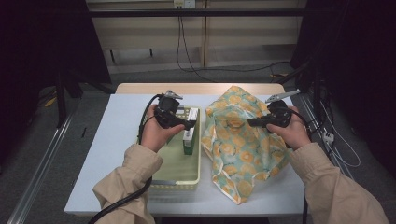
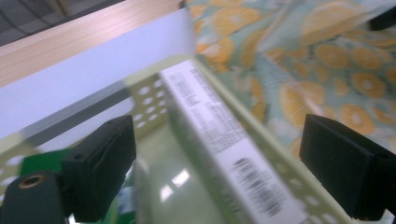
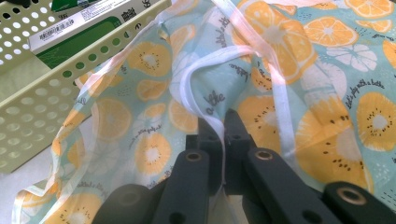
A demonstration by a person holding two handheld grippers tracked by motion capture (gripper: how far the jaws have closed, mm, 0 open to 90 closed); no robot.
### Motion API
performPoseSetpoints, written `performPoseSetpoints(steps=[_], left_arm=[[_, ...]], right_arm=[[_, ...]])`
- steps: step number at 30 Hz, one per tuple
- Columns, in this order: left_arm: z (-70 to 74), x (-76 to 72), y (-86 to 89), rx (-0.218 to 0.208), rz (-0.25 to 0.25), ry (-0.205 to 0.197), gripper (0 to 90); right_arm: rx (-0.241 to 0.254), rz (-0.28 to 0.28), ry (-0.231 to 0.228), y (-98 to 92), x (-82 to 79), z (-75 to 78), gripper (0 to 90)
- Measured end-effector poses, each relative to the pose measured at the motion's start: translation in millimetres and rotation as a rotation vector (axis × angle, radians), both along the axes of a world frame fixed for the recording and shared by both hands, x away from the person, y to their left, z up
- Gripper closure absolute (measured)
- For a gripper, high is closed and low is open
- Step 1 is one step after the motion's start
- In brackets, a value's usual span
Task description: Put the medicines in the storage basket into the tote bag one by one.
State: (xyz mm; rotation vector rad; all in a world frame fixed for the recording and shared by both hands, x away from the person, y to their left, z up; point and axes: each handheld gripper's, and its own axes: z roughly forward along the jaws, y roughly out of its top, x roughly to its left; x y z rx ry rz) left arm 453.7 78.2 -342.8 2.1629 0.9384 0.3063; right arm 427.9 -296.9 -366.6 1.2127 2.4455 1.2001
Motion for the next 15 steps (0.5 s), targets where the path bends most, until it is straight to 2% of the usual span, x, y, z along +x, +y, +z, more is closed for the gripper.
performPoseSetpoints(steps=[3,5,8,13,14,15], left_arm=[[-4.8,4.2,9.8,0.009,0.039,0.002,10.4],[-8.8,6.8,15.6,0.035,0.054,0.001,10.1],[-14.8,9.9,22.8,0.04,0.076,0.003,9.7],[-21.3,14.2,31.2,0.049,0.095,0.002,9.4],[-21.3,15.0,33.3,0.063,0.092,-0.001,9.3],[-22.2,15.5,34.2,0.055,0.101,0.0,9.3]], right_arm=[[-0.002,0.003,0.0,0.4,0.2,0.1,89.5],[0.0,0.006,0.001,0.7,0.3,-0.2,89.5],[0.0,0.009,0.003,0.7,0.1,-0.6,89.5],[0.002,0.009,0.002,-0.6,0.0,0.0,89.5],[0.003,0.01,0.002,-0.9,0.0,0.0,89.6],[0.003,0.01,0.002,-1.0,-0.1,0.0,89.5]])
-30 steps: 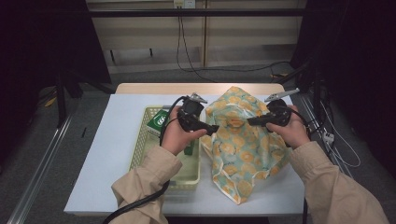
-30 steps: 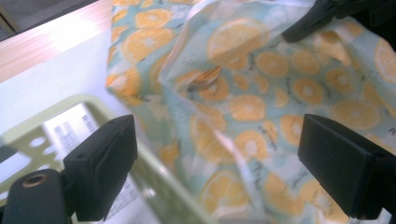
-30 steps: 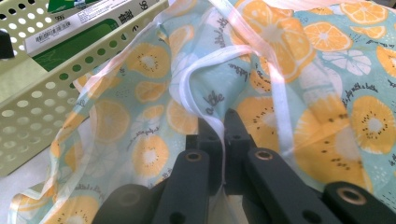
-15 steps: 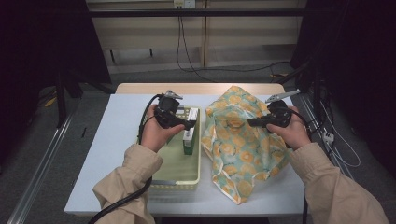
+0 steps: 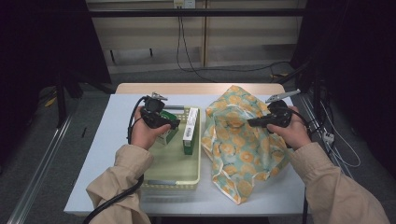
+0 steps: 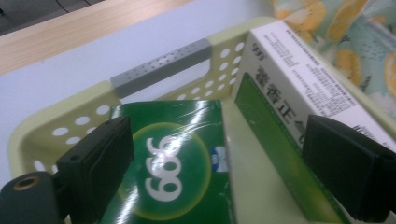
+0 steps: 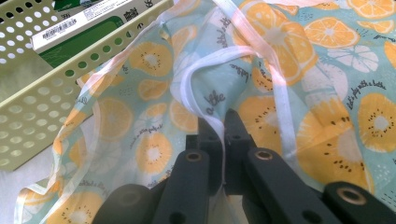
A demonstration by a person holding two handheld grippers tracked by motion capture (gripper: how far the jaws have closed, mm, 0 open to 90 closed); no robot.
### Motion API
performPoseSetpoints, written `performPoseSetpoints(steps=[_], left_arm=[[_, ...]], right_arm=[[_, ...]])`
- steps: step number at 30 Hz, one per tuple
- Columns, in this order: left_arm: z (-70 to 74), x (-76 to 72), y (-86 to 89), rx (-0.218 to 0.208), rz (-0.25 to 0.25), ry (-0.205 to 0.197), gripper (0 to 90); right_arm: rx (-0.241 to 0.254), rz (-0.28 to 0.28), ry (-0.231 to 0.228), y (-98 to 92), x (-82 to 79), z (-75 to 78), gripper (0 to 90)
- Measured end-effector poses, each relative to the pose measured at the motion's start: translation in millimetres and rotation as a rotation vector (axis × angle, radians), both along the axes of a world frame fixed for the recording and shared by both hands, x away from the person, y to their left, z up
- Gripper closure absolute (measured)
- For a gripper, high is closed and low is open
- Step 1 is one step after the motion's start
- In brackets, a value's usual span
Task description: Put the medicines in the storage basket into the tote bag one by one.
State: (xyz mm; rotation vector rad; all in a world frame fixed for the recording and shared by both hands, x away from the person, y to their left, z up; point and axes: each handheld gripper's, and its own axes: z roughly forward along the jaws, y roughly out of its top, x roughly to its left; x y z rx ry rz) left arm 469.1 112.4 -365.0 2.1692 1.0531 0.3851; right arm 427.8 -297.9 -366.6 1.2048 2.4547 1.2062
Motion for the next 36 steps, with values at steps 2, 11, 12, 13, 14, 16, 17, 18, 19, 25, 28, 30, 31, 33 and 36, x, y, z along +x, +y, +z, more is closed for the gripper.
performPoseSetpoints(steps=[2,11,12,13,14,16,17,18,19,25,28,30,31,33,36], left_arm=[[-0.6,2.1,4.3,0.01,0.004,-0.001,8.9],[-12.2,5.8,13.6,0.035,0.038,0.021,8.1],[-13.8,5.9,13.8,0.036,0.039,0.023,8.1],[-15.0,6.0,13.8,0.04,0.038,0.025,8.1],[-16.3,6.2,13.8,0.046,0.042,0.025,8.3],[-18.9,6.9,13.9,0.047,0.045,0.033,8.1],[-20.2,7.4,13.8,0.048,0.049,0.031,8.2],[-21.3,7.9,13.9,0.051,0.048,0.034,8.1],[-22.5,8.1,13.6,0.052,0.045,0.039,8.1],[-25.8,7.7,8.8,0.086,0.038,0.048,7.5],[-26.9,8.0,7.1,0.106,0.044,0.058,7.7],[-29.4,8.6,6.7,0.113,0.059,0.08,7.5],[-30.7,8.9,6.5,0.115,0.063,0.089,7.9],[-32.5,8.5,6.2,0.109,0.076,0.105,11.8],[-31.7,7.7,6.0,0.117,0.074,0.1,15.2]], right_arm=[[0.001,0.0,0.001,-0.3,0.2,-0.3,89.6],[0.005,-0.001,0.002,-0.2,0.7,-0.7,89.5],[0.006,-0.001,0.001,-0.4,0.7,-0.8,89.5],[0.007,0.0,0.0,-0.7,0.8,-0.9,89.5],[0.006,-0.001,0.0,-1.0,0.8,-1.1,89.5],[0.006,-0.001,0.002,-1.6,0.9,-1.3,89.5],[0.007,-0.001,0.003,-1.8,0.8,-1.4,89.5],[0.006,-0.002,0.002,-1.9,0.7,-1.4,89.5],[0.008,-0.001,0.002,-2.1,0.6,-1.6,89.5],[0.009,-0.005,0.005,-4.1,0.2,-3.7,89.5],[0.008,-0.005,0.006,-4.4,0.0,-4.7,89.5],[0.009,-0.005,0.005,-4.4,0.0,-4.9,89.5],[0.008,-0.004,0.005,-4.4,0.0,-5.0,89.5],[0.009,-0.004,0.004,-4.3,-0.1,-4.9,89.5],[0.009,-0.005,0.004,-4.5,-0.2,-4.7,89.5]])
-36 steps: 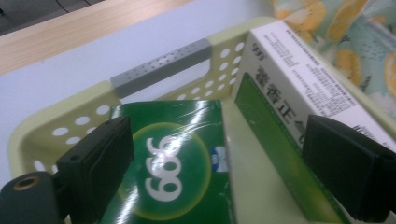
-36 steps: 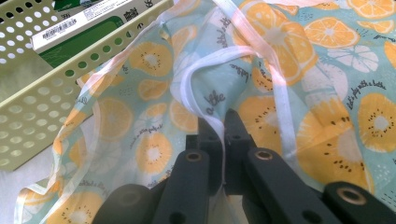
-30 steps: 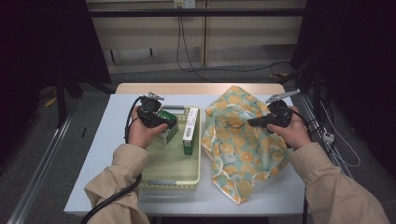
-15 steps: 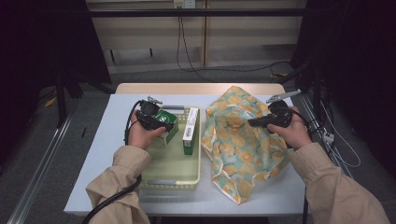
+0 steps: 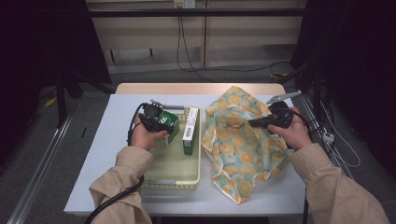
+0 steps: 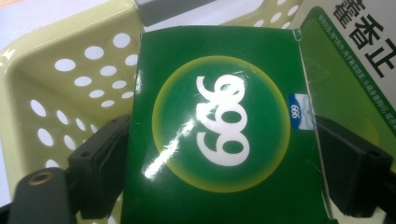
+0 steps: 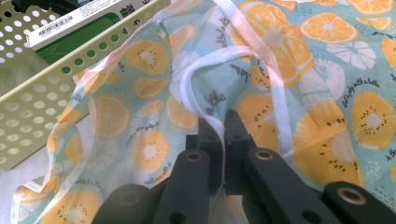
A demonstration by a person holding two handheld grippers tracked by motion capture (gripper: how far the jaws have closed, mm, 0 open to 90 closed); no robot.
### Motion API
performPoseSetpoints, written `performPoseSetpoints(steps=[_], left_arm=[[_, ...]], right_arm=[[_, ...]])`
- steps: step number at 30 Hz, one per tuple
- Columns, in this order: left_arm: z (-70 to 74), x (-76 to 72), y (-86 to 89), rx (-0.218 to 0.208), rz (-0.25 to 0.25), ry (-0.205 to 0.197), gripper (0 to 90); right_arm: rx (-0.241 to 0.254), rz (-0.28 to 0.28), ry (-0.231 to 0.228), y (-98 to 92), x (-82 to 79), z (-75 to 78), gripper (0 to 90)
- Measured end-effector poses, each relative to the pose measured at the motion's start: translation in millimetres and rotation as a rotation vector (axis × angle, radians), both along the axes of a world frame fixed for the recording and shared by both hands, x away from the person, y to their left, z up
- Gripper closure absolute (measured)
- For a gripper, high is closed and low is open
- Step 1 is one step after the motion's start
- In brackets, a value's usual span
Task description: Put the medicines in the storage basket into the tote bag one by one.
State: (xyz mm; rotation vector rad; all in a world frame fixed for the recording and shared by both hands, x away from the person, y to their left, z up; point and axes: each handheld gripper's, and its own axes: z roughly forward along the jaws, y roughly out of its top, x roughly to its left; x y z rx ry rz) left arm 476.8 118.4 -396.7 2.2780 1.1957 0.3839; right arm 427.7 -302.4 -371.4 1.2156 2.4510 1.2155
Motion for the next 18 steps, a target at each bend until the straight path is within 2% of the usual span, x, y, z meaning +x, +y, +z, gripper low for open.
performPoseSetpoints(steps=[4,9,18], left_arm=[[1.7,-2.3,-0.9,-0.01,0.029,0.015,16.9],[8.9,-5.9,0.7,-0.047,0.027,0.023,17.6],[45.4,-13.9,6.5,-0.115,0.001,0.002,17.8]], right_arm=[[0.0,-0.004,0.0,-0.8,0.0,-0.1,89.6],[-0.001,-0.005,0.0,-0.4,0.0,-1.1,89.5],[-0.004,-0.014,0.001,0.7,0.7,-2.3,89.5]])
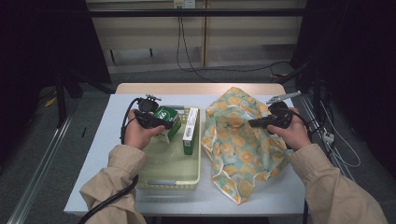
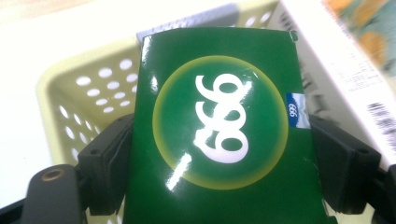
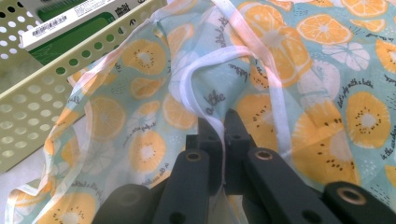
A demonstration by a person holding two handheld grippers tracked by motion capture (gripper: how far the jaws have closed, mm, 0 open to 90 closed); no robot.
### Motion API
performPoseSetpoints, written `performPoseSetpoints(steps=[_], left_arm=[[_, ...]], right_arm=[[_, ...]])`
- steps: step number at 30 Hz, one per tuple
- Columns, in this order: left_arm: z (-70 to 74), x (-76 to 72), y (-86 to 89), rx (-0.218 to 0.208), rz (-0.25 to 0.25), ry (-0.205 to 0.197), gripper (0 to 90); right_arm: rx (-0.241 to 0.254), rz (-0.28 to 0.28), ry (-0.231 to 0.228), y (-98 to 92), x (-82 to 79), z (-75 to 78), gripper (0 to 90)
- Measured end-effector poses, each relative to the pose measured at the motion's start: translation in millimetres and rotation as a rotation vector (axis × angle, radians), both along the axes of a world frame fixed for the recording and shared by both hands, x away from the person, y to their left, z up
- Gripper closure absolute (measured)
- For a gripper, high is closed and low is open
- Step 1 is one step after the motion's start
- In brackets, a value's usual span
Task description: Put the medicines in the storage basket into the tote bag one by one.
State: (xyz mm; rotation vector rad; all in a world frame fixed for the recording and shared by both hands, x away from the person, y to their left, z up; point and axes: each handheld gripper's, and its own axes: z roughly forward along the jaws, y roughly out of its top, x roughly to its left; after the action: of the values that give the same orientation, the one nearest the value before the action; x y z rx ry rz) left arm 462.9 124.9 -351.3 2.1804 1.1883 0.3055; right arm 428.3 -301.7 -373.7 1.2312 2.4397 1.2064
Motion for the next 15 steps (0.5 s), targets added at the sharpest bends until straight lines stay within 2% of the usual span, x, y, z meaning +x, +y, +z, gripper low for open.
performPoseSetpoints(steps=[4,11,15], left_arm=[[11.9,-2.3,0.8,0.0,-0.024,-0.006,17.8],[33.0,-4.8,1.2,-0.043,-0.02,-0.045,17.9],[45.5,-6.9,-4.5,-0.069,-0.041,-0.066,18.1]], right_arm=[[-0.005,0.002,0.001,0.7,0.0,0.4,89.5],[-0.006,-0.003,0.0,-1.2,-0.1,1.4,89.6],[-0.002,-0.007,-0.001,-3.2,-0.1,1.7,89.5]])
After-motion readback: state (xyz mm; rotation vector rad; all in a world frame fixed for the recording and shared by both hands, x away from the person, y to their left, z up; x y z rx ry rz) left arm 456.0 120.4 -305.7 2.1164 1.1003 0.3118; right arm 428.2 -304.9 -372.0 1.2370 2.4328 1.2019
